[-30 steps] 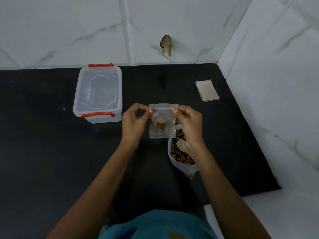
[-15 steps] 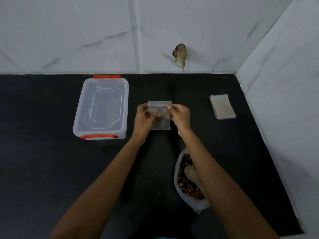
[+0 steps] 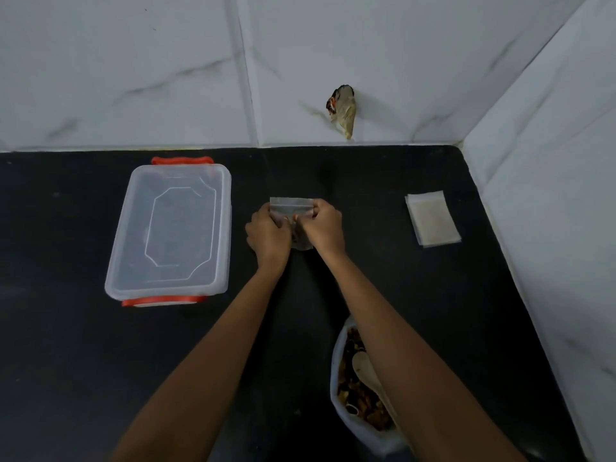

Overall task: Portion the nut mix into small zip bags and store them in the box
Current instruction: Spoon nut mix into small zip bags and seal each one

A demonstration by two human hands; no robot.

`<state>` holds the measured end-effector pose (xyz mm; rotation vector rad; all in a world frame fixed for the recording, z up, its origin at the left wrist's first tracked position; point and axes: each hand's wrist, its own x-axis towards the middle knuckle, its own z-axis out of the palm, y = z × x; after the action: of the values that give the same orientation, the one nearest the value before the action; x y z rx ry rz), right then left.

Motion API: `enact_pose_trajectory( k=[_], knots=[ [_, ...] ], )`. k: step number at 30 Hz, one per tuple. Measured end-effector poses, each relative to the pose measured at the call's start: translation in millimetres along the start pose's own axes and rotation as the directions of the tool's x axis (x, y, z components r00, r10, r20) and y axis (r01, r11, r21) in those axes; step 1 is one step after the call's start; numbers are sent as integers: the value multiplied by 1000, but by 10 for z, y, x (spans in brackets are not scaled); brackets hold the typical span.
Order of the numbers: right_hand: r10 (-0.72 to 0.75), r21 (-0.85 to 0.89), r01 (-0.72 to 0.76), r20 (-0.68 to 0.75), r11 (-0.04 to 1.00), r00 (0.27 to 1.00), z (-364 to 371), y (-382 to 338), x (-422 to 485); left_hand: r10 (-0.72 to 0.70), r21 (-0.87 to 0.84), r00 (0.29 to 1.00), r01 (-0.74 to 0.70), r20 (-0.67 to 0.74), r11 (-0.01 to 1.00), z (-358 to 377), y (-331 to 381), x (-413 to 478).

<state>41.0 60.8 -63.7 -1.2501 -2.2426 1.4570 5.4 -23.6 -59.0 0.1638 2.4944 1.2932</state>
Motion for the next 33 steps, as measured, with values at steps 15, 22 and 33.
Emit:
enact_pose_trajectory(
  k=[15, 22, 33],
  knots=[
    [21, 12, -20, -138, 1000, 990, -858, 206, -72, 277, -24, 960, -276, 33, 961, 259, 455, -307],
    [60, -12, -70, -372, 998, 926, -1608, 510, 78, 225, -140, 934, -193, 277, 971, 955, 812, -467],
    [217, 24, -225, -385, 974, 897, -1990, 835, 363, 70, 71, 922, -104, 381, 992, 1699, 1125, -290]
  ],
)
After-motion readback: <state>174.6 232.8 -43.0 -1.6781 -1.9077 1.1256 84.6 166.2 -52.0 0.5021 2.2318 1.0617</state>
